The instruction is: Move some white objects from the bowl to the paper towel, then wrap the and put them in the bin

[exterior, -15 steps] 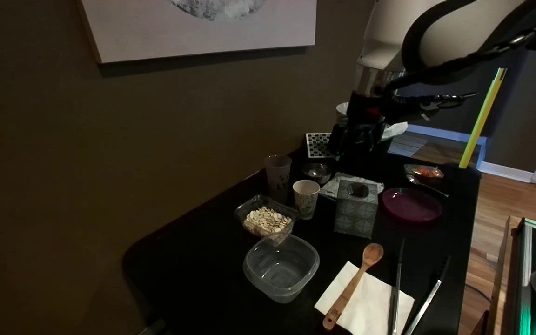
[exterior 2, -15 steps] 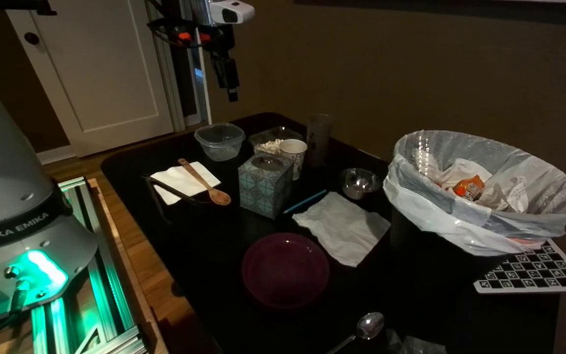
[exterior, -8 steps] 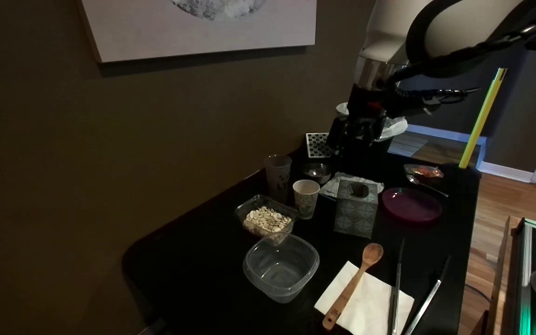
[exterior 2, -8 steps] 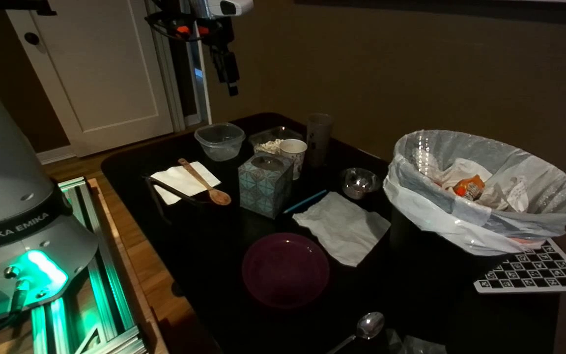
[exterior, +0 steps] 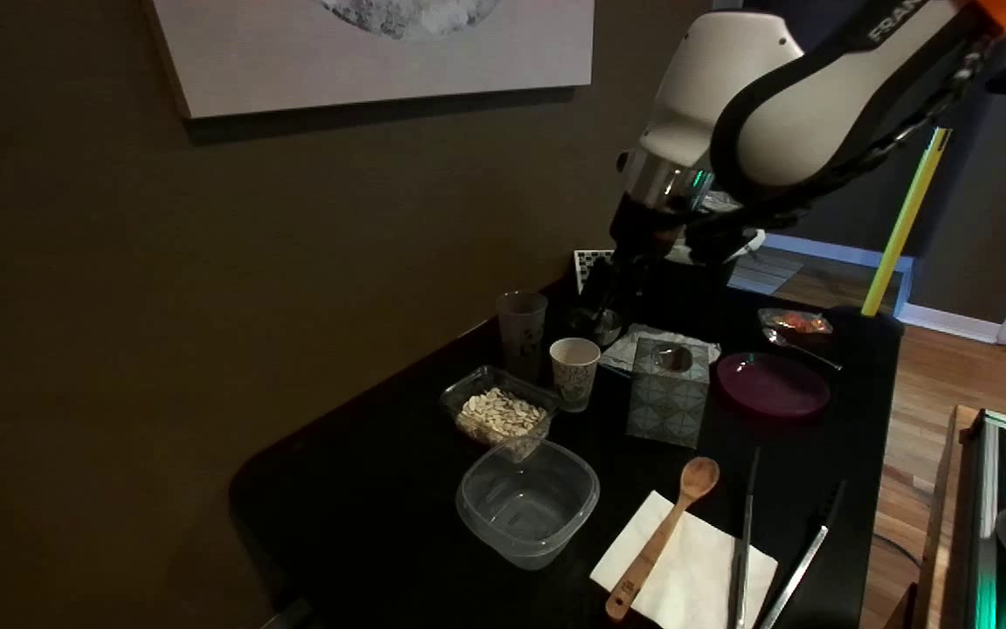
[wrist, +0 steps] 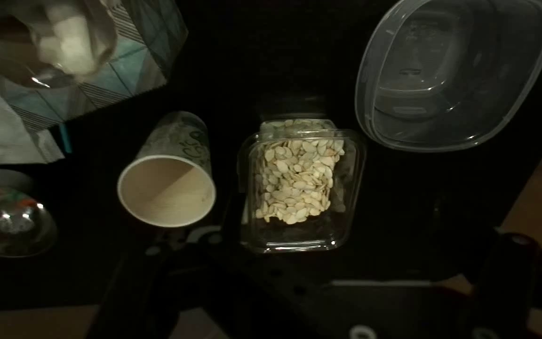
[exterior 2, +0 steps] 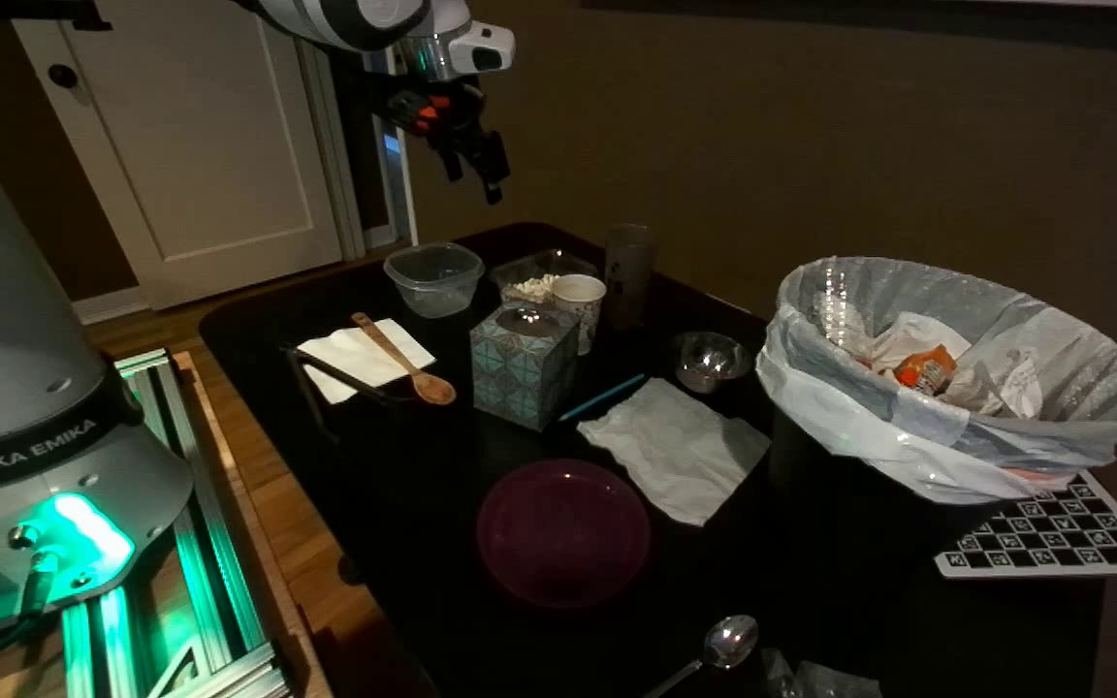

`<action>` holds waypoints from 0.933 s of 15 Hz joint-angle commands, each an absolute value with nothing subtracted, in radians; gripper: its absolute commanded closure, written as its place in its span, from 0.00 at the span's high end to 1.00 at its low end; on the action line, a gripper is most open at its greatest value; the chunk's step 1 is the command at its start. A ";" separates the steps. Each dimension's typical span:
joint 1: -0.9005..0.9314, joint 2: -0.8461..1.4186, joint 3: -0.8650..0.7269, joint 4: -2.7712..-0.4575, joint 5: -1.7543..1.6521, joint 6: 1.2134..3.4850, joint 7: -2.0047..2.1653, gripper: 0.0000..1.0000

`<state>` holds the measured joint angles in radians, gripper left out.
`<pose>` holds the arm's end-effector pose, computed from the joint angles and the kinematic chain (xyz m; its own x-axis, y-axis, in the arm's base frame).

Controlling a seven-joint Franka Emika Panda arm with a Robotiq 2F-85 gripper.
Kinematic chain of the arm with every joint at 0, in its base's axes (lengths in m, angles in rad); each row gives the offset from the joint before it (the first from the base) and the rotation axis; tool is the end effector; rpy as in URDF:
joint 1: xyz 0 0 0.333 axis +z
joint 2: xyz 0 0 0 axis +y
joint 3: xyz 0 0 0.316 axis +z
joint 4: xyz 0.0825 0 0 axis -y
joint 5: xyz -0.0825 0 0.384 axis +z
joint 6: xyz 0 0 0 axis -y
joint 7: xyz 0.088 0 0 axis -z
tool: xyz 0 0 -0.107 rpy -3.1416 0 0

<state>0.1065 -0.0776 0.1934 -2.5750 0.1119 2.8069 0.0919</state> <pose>0.4512 0.1334 0.3211 0.9509 0.0927 0.2952 0.1211 -0.9894 -0.0795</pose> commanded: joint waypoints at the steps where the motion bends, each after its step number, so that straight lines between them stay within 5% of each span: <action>1: 0.141 0.168 0.179 -2.440 0.134 2.876 -0.049 1.00; 14: 0.231 0.605 0.030 -2.026 -0.088 2.854 0.071 1.00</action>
